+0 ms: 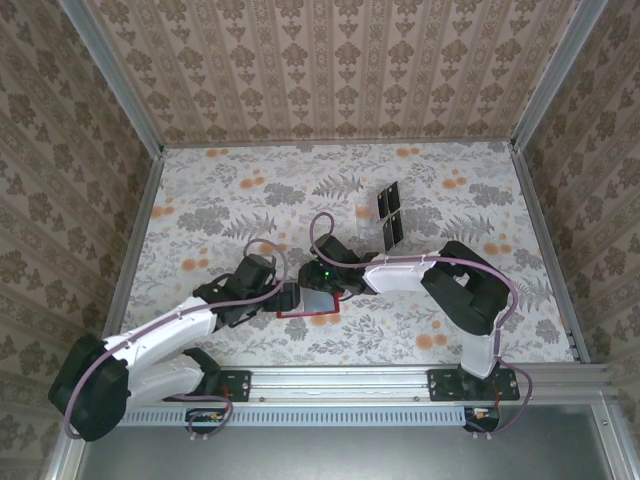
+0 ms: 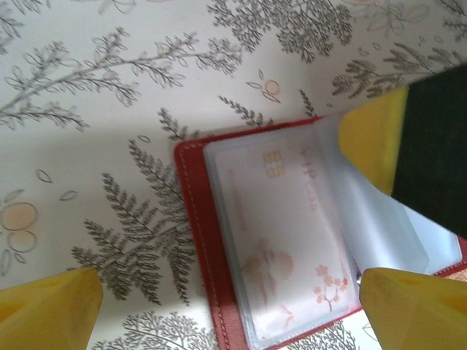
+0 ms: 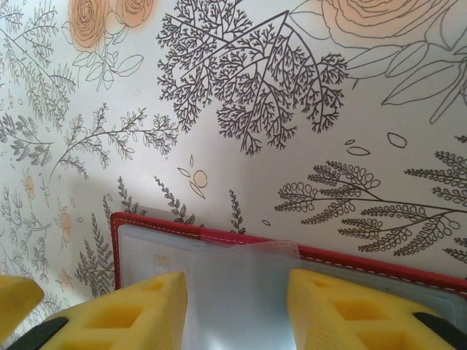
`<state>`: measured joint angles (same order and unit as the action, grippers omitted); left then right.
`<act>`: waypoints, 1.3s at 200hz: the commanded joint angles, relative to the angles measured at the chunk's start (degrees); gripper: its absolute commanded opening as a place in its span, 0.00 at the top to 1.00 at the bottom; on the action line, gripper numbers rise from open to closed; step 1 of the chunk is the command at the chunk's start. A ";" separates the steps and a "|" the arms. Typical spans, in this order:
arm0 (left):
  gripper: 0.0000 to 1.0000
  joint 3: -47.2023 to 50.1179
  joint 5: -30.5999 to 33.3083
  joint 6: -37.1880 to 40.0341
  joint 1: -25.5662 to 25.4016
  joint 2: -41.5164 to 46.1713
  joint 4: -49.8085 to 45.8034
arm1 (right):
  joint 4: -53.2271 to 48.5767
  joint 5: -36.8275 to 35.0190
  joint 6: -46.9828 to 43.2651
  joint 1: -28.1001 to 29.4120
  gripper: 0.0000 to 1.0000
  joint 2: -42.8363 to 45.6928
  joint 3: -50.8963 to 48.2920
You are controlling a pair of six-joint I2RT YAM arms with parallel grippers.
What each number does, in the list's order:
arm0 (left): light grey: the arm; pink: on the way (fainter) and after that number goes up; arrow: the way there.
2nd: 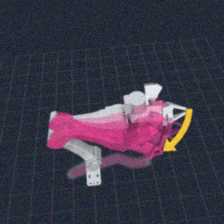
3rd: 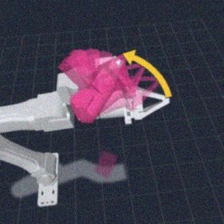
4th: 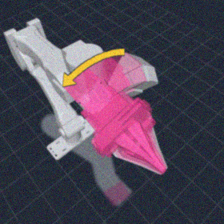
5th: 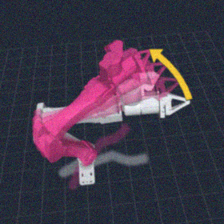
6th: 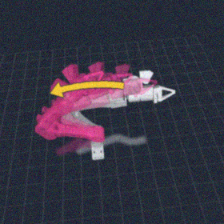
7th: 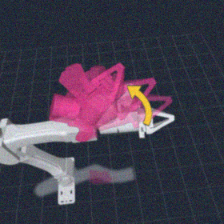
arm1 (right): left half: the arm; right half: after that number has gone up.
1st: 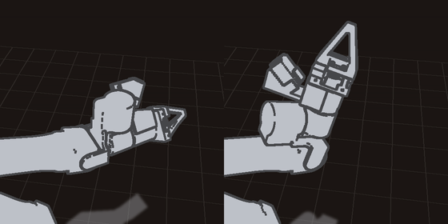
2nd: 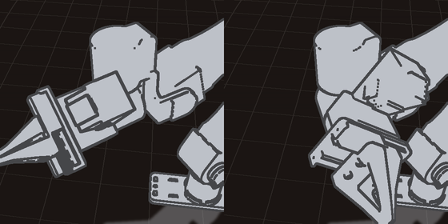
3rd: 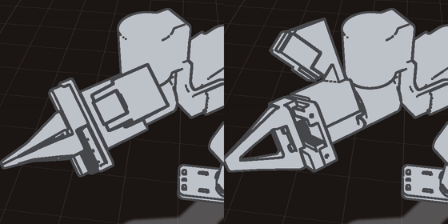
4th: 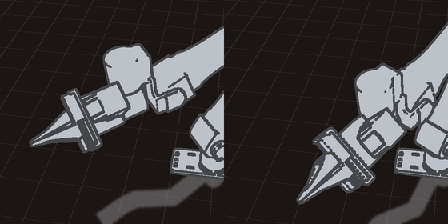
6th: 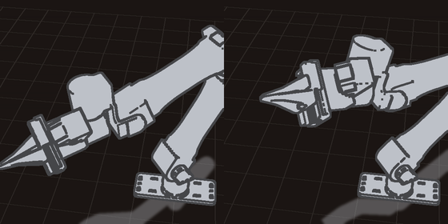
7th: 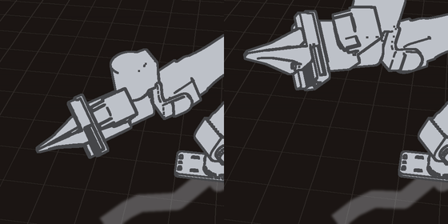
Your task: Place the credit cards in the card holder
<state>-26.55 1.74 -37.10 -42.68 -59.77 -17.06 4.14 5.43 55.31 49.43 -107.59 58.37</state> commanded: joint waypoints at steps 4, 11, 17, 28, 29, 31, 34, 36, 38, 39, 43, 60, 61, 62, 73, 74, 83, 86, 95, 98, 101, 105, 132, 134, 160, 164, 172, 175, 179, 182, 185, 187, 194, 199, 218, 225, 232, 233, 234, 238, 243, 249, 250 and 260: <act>0.00 1.90 2.01 -3.24 -2.52 0.93 2.68 | -2.93 0.14 1.72 -0.08 0.56 -0.69 -2.03; 0.00 2.15 2.27 -3.67 -3.23 0.73 3.23 | -2.67 0.19 1.90 -0.11 0.56 -0.76 -2.18; 0.00 2.29 2.52 -4.09 -3.75 0.56 3.75 | -2.50 0.28 2.02 -0.05 0.56 -0.84 -2.21; 0.00 2.38 3.06 -4.59 -4.78 0.09 4.55 | -2.23 0.41 2.17 -0.12 0.56 -0.95 -2.35; 0.00 2.38 3.12 -4.58 -4.83 0.05 4.61 | -2.22 0.39 2.22 -0.12 0.56 -0.95 -2.36; 0.00 2.38 3.24 -4.67 -4.97 -0.05 4.81 | -2.19 0.37 2.25 -0.08 0.56 -0.93 -2.40; 0.00 2.38 3.33 -4.77 -5.18 -0.25 5.08 | -2.14 0.41 2.29 -0.12 0.56 -0.95 -2.46; 0.00 2.33 3.35 -4.74 -5.26 -0.37 5.21 | -2.13 0.38 2.29 -0.12 0.56 -0.91 -2.47; 0.00 2.30 3.40 -4.74 -5.43 -0.42 5.40 | -2.08 0.37 2.33 -0.10 0.56 -0.88 -2.49; 0.00 2.29 3.38 -4.78 -5.46 -0.52 5.51 | -2.06 0.37 2.34 -0.11 0.56 -0.92 -2.53; 0.00 2.24 3.47 -4.90 -5.70 -0.76 5.86 | -2.03 0.37 2.36 -0.07 0.56 -0.82 -2.58; 0.00 1.86 3.76 -5.04 -6.46 -1.78 7.22 | -1.77 0.40 2.57 -0.11 0.56 -0.78 -2.91; 0.00 1.81 3.82 -5.02 -6.50 -1.81 7.31 | -1.77 0.38 2.59 -0.07 0.56 -0.78 -2.91; 0.00 1.79 3.86 -5.01 -6.61 -1.87 7.39 | -1.73 0.42 2.60 -0.05 0.56 -0.74 -2.95; 0.00 1.59 4.09 -5.00 -7.02 -2.43 8.29 | -1.65 0.28 2.65 -0.01 0.56 -0.78 -3.03; 0.00 1.54 4.12 -5.04 -7.05 -2.49 8.41 | -1.66 0.28 2.67 0.02 0.56 -0.78 -3.01; 0.00 1.29 4.39 -4.98 -7.35 -3.12 9.02 | -1.64 0.41 2.78 -0.08 0.56 -0.78 -3.06; 0.00 1.12 4.42 -4.99 -7.39 -3.34 9.17 | -1.60 0.42 2.79 0.00 0.56 -0.84 -3.08; 0.00 0.81 4.60 -4.81 -7.51 -4.12 9.77 | -1.46 0.50 2.83 -0.04 0.56 -0.83 -3.08; 0.00 0.74 4.60 -4.81 -7.58 -4.38 9.97 | -1.49 0.54 2.87 -0.04 0.56 -0.94 -3.08; 0.00 0.69 4.67 -4.77 -7.65 -4.65 10.14 | -1.50 0.50 2.85 0.00 0.56 -0.93 -3.00; 0.00 0.50 4.68 -4.68 -7.69 -5.00 10.43 | -1.43 0.56 2.82 -0.03 0.56 -0.95 -2.99; 0.00 -0.15 5.01 -4.39 -8.19 -7.47 12.18 | -1.41 0.68 2.96 0.03 0.56 -1.02 -2.98; 0.00 -0.26 4.98 -4.43 -8.21 -7.69 12.22 | -1.37 0.71 2.96 0.05 0.56 -1.04 -2.97; 0.00 -0.75 5.55 -4.20 -8.74 -9.78 13.22 | -1.33 0.64 2.92 0.03 0.56 -0.94 -3.13; 0.00 -0.79 5.58 -4.18 -8.83 -9.97 13.38 | -1.33 0.63 2.96 0.05 0.56 -0.95 -3.15; 0.00 -0.88 5.64 -4.07 -8.99 -10.21 13.78 | -1.32 0.65 2.95 0.02 0.56 -0.90 -3.17; 0.00 -0.88 5.72 -3.97 -8.96 -10.34 13.92 | -1.25 0.67 3.05 -0.01 0.56 -0.90 -3.25; 0.00 -0.85 5.78 -4.02 -9.06 -10.43 14.11 | -1.24 0.64 3.04 0.05 0.56 -0.92 -3.22; 0.00 -0.87 5.82 -3.94 -9.15 -10.45 14.27 | -1.15 0.69 3.01 0.01 0.56 -0.94 -3.26; 0.00 -0.95 5.89 -3.94 -9.18 -10.43 14.35 | -1.15 0.65 2.98 0.04 0.56 -0.95 -3.30; 0.00 -0.96 5.90 -3.94 -9.16 -10.41 14.40 | -1.15 0.68 3.01 0.05 0.56 -0.93 -3.34; 0.00 -1.05 5.95 -3.71 -9.28 -10.29 14.79 | -1.12 0.69 3.05 0.00 0.56 -0.95 -3.32; 0.00 -1.06 5.92 -3.60 -9.35 -10.20 14.99 | -1.13 0.72 3.02 0.02 0.56 -0.95 -3.34; 0.00 -1.30 6.22 -3.35 -9.68 -9.92 15.47 | -1.03 0.78 3.03 0.02 0.56 -0.99 -3.35; 0.00 -1.40 6.25 -3.36 -9.69 -10.16 15.43 | -0.98 0.72 3.04 0.00 0.56 -1.08 -3.29; 0.00 -1.45 6.12 -3.32 -9.78 -10.38 15.53 | -0.92 0.73 3.05 0.03 0.56 -1.12 -3.34; 0.00 -1.51 6.06 -3.32 -9.79 -10.42 15.59 | -0.91 0.72 3.05 0.00 0.56 -1.12 -3.30; 0.00 -1.55 6.03 -3.28 -9.79 -10.48 15.62 | -0.94 0.81 3.05 0.02 0.56 -1.13 -3.33; 0.00 -1.58 6.00 -3.28 -9.72 -10.66 15.79 | -0.90 0.86 3.03 0.05 0.56 -1.14 -3.27; 0.00 -1.57 6.03 -3.25 -9.88 -10.87 15.80 | -0.87 0.81 3.06 -0.02 0.56 -1.15 -3.29; 0.00 -1.69 6.00 -3.39 -9.86 -11.25 15.80 | -0.88 0.91 3.12 0.04 0.56 -1.18 -3.35; 0.00 -1.72 6.00 -3.40 -9.87 -11.34 15.77 | -0.84 0.90 3.08 0.04 0.56 -1.15 -3.39; 0.00 -2.06 6.11 -3.42 -9.96 -12.21 15.25 | -0.88 0.86 3.12 0.00 0.56 -1.16 -3.41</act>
<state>-26.37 7.33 -40.84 -52.21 -70.19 -3.38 7.07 5.54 57.47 49.39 -107.39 56.93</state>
